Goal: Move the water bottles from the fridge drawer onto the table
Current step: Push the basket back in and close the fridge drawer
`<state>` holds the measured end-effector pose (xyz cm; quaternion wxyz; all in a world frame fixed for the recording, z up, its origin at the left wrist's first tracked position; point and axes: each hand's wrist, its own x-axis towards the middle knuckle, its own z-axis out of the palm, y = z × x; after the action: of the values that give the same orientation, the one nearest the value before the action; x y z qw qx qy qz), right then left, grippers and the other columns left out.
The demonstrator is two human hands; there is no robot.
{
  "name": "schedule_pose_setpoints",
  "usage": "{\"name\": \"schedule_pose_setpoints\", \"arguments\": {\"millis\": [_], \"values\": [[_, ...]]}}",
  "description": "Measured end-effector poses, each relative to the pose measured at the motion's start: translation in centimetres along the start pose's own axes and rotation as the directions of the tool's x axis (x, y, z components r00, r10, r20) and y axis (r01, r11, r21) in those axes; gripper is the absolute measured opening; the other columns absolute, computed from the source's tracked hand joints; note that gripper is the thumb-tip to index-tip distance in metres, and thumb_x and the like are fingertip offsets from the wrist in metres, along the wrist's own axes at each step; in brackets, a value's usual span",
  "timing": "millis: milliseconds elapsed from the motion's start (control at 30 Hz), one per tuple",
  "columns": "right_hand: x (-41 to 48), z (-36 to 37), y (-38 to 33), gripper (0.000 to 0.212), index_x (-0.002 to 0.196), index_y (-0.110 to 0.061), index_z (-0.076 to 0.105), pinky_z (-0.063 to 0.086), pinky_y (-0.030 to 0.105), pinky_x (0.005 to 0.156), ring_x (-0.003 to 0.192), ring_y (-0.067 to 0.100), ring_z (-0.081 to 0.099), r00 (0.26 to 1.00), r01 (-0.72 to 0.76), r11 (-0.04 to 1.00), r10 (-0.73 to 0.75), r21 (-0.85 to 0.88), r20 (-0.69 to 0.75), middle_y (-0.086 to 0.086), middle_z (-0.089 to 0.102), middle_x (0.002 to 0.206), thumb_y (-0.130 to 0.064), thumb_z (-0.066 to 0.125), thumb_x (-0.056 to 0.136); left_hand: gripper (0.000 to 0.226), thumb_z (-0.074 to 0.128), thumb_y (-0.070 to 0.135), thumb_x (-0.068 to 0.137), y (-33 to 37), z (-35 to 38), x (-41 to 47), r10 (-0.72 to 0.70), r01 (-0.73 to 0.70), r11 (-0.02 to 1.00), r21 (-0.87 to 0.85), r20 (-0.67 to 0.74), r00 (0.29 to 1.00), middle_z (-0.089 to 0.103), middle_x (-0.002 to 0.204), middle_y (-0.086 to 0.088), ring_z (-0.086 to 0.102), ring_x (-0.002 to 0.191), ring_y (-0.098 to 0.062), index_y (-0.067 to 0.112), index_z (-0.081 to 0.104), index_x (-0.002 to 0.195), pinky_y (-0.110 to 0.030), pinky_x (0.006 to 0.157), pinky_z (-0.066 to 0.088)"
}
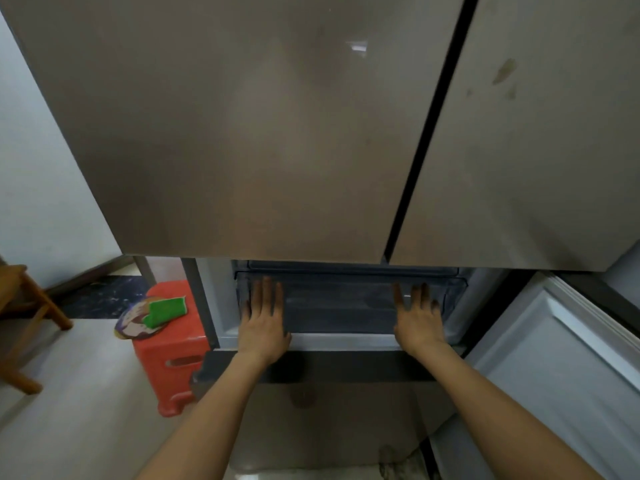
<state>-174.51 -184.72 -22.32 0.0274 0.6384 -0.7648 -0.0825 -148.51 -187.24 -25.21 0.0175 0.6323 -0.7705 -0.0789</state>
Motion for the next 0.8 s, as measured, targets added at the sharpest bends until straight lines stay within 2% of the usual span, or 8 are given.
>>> {"name": "schedule_pose_setpoints", "arguments": {"millis": [167, 367, 400, 500, 567, 667, 800], "values": [[1.0, -1.1, 0.1, 0.078, 0.146, -0.018, -0.013, 0.016, 0.049, 0.113, 0.141, 0.039, -0.005, 0.995, 0.010, 1.000, -0.011, 0.017, 0.099, 0.021, -0.007, 0.153, -0.024, 0.042, 0.091, 0.099, 0.050, 0.043, 0.086, -0.6, 0.4, 1.2, 0.034, -0.033, 0.999, -0.042, 0.006, 0.999, -0.044, 0.131, -0.011, -0.038, 0.123, -0.029, 0.015, -0.036, 0.125, -0.047, 0.114, -0.005], [0.7, -1.4, 0.5, 0.088, 0.145, -0.023, -0.016, 0.011, 0.046, 0.114, 0.142, 0.035, -0.011, 0.984, 0.034, 0.994, -0.050, 0.099, 0.169, 0.018, -0.014, 0.153, -0.037, 0.050, 0.088, 0.098, 0.051, 0.042, 0.085, -1.0, 0.4, 1.5, 0.076, -0.076, 0.994, -0.072, -0.005, 0.997, -0.042, 0.134, -0.010, -0.037, 0.126, -0.026, 0.016, -0.033, 0.128, -0.048, 0.114, -0.004], [0.2, -1.3, 0.9, 0.088, 0.145, -0.025, -0.015, 0.010, 0.045, 0.114, 0.142, 0.033, -0.012, 0.983, 0.037, 0.993, -0.056, 0.110, 0.172, 0.016, -0.014, 0.154, -0.039, 0.050, 0.088, 0.098, 0.054, 0.040, 0.084, -1.1, 0.4, 1.4, 0.095, -0.098, 0.992, -0.085, -0.039, 0.995, -0.038, 0.137, -0.011, -0.033, 0.128, -0.026, 0.015, -0.028, 0.132, -0.049, 0.114, -0.001], [-1.6, -0.9, 2.4, 0.083, 0.146, -0.029, -0.011, 0.010, 0.044, 0.115, 0.142, 0.031, -0.012, 0.988, 0.073, 0.991, -0.087, 0.108, 0.129, 0.015, -0.016, 0.153, -0.041, 0.049, 0.089, 0.098, 0.066, 0.032, 0.075, -1.7, 0.6, 0.4, 0.140, -0.164, 0.981, -0.107, -0.207, 0.968, -0.006, 0.150, -0.016, -0.011, 0.135, -0.028, 0.010, -0.002, 0.142, -0.052, 0.112, 0.011], [-3.2, -0.9, 3.3, 0.078, 0.147, -0.028, -0.005, 0.012, 0.043, 0.116, 0.142, 0.031, -0.010, 0.991, 0.101, 0.991, -0.109, 0.093, 0.083, 0.016, -0.015, 0.153, -0.041, 0.047, 0.090, 0.094, 0.063, 0.032, 0.079, -1.8, 0.5, -0.7, 0.145, -0.175, 0.977, -0.120, -0.225, 0.964, -0.003, 0.153, -0.014, -0.013, 0.135, -0.024, 0.012, -0.006, 0.140, -0.049, 0.113, 0.006], [-5.5, -1.3, 4.5, 0.075, 0.147, -0.026, -0.003, 0.011, 0.041, 0.116, 0.142, 0.031, -0.010, 0.993, 0.103, 0.991, -0.108, 0.091, 0.045, 0.017, -0.014, 0.153, -0.038, 0.046, 0.092, 0.090, 0.054, 0.034, 0.086, -1.4, 0.3, -2.3, 0.141, -0.177, 0.975, -0.133, -0.240, 0.960, -0.007, 0.155, -0.011, -0.019, 0.135, -0.020, 0.015, -0.017, 0.138, -0.045, 0.115, 0.003], [-9.8, -2.7, 6.5, 0.071, 0.147, -0.026, 0.001, 0.008, 0.040, 0.115, 0.142, 0.030, -0.012, 0.997, 0.068, 0.991, -0.062, 0.119, -0.049, 0.015, -0.016, 0.153, -0.036, 0.046, 0.092, 0.085, 0.046, 0.037, 0.091, 0.5, -0.8, -4.9, 0.143, -0.176, 0.973, -0.149, -0.212, 0.967, -0.011, 0.155, -0.008, -0.009, 0.143, -0.025, 0.016, -0.024, 0.135, -0.044, 0.117, 0.004]]}}
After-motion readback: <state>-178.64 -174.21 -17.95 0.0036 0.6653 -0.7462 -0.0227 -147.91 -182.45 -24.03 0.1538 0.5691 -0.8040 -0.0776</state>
